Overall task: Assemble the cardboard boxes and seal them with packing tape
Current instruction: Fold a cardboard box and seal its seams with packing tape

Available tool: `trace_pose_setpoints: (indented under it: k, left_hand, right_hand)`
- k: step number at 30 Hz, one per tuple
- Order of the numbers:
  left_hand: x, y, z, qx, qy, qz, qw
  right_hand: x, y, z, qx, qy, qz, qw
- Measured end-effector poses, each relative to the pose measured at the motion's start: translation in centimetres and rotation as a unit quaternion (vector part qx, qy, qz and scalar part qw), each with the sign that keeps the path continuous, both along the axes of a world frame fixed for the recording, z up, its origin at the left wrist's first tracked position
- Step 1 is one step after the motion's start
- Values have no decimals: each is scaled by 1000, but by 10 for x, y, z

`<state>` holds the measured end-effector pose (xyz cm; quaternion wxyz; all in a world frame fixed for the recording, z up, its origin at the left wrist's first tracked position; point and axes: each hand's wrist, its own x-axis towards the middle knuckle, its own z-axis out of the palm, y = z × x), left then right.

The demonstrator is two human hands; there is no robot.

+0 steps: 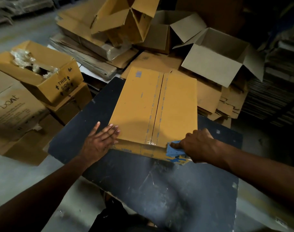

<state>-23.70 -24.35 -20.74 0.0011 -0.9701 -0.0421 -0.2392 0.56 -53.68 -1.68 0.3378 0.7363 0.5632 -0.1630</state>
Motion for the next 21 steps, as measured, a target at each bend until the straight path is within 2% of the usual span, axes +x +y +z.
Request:
trace_pose_setpoints:
  k: [3,6,8,10,13,15,21]
  left_hand:
    - [-2,-24,32,-1,44,1,999]
    - [33,-85,56,-28,19,-38,999]
    - [70,-135,51,-36,62,-64,995]
    - [96,-170,35,-20,128,-45,991]
    - [104,-180,23,-21,160,-1,987]
    - [104,-177,26,6,177,-11,984]
    - [102,-174,17,-9,143,-15,990]
  right_hand:
    - [4,-3,0,-4,29,8,1000]
    - [9,-6,-3,17,50,6,999]
    - [11,-6,-3,16,53,6,998]
    - [12,-3,-1,5,56,6,998]
    - [20,-6,-1,-8,69,-4,998]
    - [32,-16,-1,-5,91,-19,996]
    - [52,-58,1,23,102,-9,995]
